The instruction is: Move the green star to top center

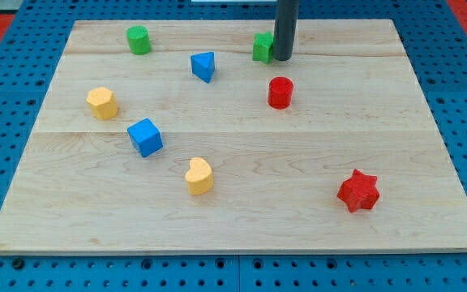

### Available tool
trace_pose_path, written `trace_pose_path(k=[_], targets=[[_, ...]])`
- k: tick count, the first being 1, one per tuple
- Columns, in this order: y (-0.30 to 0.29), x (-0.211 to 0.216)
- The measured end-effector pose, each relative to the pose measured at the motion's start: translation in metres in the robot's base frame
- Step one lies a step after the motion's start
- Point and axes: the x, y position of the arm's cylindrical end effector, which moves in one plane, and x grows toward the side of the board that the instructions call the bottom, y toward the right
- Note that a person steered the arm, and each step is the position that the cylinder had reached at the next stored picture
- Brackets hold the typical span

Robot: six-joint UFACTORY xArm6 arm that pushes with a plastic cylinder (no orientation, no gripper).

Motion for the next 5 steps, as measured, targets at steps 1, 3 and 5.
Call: trace_pose_path(k=[1, 3, 5], targets=[[0.02, 0.0], [0.021, -0.008], [-0.023, -0.013]])
